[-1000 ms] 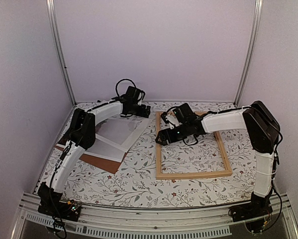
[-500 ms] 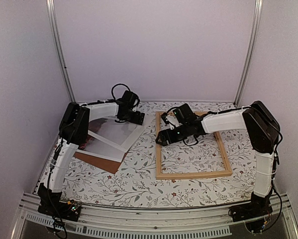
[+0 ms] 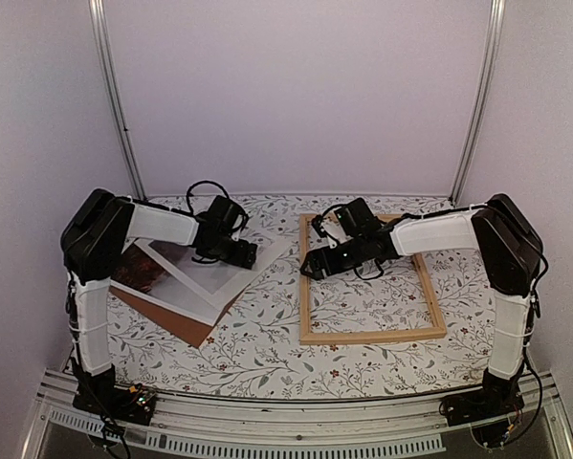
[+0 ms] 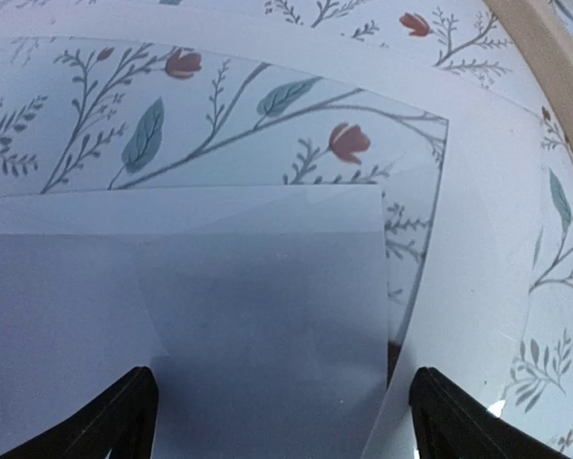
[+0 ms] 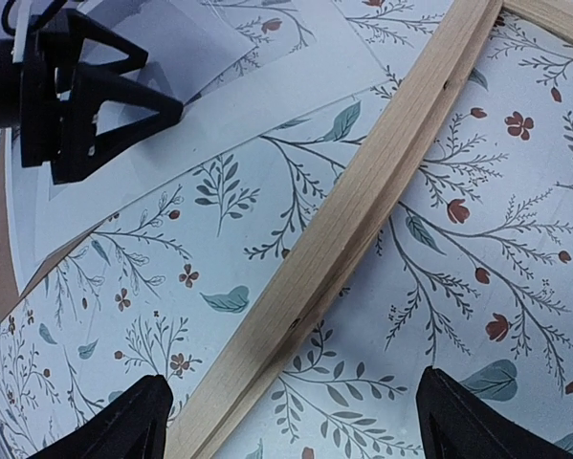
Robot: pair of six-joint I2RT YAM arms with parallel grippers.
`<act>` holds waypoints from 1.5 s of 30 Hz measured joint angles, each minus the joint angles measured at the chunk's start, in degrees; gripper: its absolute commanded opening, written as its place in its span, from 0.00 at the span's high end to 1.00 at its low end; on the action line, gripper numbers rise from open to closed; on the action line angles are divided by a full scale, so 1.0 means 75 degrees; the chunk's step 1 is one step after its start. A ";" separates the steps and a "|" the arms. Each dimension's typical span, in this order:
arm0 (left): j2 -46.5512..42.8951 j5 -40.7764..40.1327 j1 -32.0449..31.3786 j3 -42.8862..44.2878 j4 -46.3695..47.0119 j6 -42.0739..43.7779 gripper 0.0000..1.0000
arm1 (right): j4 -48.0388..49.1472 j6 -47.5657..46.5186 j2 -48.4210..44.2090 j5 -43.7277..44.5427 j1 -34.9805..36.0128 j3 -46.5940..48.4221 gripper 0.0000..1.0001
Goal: Put the photo into the frame
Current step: Move the glass panel to the mat board, then move the frame body to the center of the board.
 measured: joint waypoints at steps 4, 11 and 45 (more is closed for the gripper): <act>-0.1055 0.0239 -0.0038 -0.1588 0.0493 -0.0181 0.11 | 0.0000 -0.0003 -0.0111 0.0003 0.0000 -0.0015 0.08; -0.2646 0.0915 -0.0283 -0.3552 0.0793 -0.0472 0.12 | -0.0017 -0.0006 -0.0140 -0.0154 0.0012 0.0032 0.08; -0.6531 -0.0603 0.1343 -0.6796 0.0664 -0.2570 0.00 | -0.1501 0.0032 0.4482 0.0813 0.0781 0.6554 0.08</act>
